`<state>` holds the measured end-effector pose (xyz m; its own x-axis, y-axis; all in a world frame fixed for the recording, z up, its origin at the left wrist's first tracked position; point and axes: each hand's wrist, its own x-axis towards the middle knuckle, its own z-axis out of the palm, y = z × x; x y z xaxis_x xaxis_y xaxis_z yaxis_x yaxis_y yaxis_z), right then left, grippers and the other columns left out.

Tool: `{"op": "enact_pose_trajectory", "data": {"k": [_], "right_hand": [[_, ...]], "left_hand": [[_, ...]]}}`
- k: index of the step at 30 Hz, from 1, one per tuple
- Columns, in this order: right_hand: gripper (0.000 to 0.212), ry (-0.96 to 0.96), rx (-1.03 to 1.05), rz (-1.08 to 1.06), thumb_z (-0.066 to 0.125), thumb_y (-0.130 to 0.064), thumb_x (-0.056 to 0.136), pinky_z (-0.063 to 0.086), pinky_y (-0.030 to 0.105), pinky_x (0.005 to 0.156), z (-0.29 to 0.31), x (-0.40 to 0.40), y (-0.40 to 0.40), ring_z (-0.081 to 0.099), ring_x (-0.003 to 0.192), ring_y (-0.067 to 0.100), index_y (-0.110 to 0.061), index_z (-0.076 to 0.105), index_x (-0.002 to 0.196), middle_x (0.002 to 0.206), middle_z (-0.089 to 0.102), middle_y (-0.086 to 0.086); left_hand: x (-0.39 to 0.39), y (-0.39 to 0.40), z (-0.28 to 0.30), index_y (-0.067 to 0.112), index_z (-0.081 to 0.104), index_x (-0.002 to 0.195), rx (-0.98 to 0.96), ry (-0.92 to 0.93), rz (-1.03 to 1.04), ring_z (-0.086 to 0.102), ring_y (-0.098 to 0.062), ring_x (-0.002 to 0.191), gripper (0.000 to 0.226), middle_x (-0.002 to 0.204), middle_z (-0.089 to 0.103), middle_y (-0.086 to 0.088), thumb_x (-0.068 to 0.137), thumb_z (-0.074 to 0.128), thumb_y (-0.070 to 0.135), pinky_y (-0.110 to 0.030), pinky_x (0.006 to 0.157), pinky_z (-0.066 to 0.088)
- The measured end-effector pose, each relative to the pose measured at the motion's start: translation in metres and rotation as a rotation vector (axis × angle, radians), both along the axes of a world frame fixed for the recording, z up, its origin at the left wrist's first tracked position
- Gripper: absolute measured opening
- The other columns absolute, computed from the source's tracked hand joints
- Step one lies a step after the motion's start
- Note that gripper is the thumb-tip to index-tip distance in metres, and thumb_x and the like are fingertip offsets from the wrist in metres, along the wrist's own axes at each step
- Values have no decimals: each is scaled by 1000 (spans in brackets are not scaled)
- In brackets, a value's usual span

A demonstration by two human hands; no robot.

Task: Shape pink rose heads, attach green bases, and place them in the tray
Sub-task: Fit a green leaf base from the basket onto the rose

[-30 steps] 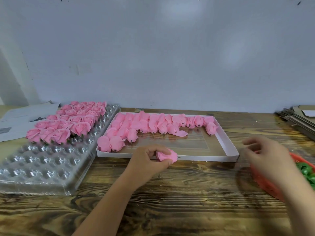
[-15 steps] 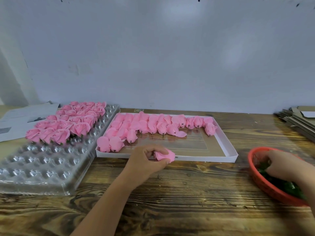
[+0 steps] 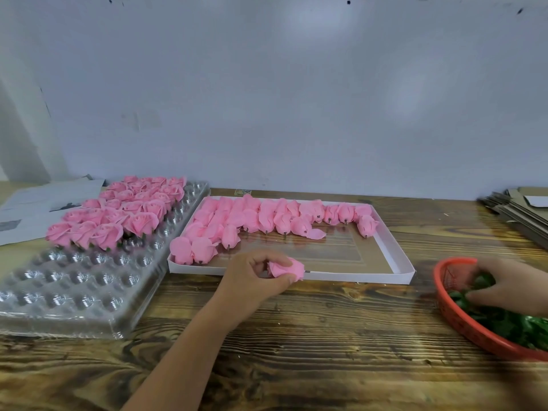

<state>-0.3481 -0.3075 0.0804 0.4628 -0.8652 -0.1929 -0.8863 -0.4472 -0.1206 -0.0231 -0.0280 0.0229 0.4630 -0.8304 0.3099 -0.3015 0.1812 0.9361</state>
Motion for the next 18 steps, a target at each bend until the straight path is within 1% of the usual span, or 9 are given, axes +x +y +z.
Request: {"op": "enact_pose_trajectory", "data": {"k": [2,5,7,10,12,15,16,18], "right_hand": [[15,-10,-21,-8,76,-27,79,54,37,81,-1,-1,0,62,84,12,-31,65,86,91,66,-5],[18,41,-13,9,67,-29,87,54,35,89,-5,-5,-3,61,92,10,-39,60,99,103,62,-7],[22,49,-2,12,68,-30,85,55,35,89,-8,-7,-5,61,94,10,-43,58,100,106,61,-7],[30,-1,-96,-7,77,-27,71,57,35,78,-10,-10,-10,61,84,8,-46,59,86,94,63,-10],[31,-19,-150,0,78,-27,68,56,33,70,-12,-12,-14,61,78,6,-47,59,82,87,65,-11],[13,-76,-198,19,75,-35,79,52,30,60,-16,-12,-18,63,68,7,-36,63,83,75,67,-11],[12,-99,-211,17,73,-39,82,52,30,58,-17,-12,-20,64,64,8,-32,63,81,69,67,-9],[24,-130,-206,4,67,-50,86,53,32,55,-18,-13,-24,66,56,10,-27,63,77,59,68,-3]], "left_hand": [[0,0,0,41,78,93,4,5,5,71,-6,102,30,105,77,15,79,85,15,-17,84,55],[0,0,0,40,78,92,8,19,17,71,-8,102,29,105,77,14,79,86,14,-20,89,56],[0,-1,0,39,78,92,14,19,19,71,-7,102,30,104,77,15,79,86,14,-19,87,56],[-1,-1,1,37,79,92,3,41,7,72,-8,102,30,104,77,12,79,86,11,-18,85,56],[-1,-1,1,37,79,92,1,45,4,72,-10,103,29,105,77,10,79,85,11,-21,87,57],[-1,0,1,37,79,93,9,45,7,72,-11,103,29,106,77,11,79,85,12,-23,89,57],[-1,0,1,37,79,93,10,45,7,72,-10,103,30,105,77,11,79,85,11,-22,88,57],[-2,0,2,39,79,92,14,43,5,72,-9,103,31,104,77,12,79,85,11,-22,88,57]]}}
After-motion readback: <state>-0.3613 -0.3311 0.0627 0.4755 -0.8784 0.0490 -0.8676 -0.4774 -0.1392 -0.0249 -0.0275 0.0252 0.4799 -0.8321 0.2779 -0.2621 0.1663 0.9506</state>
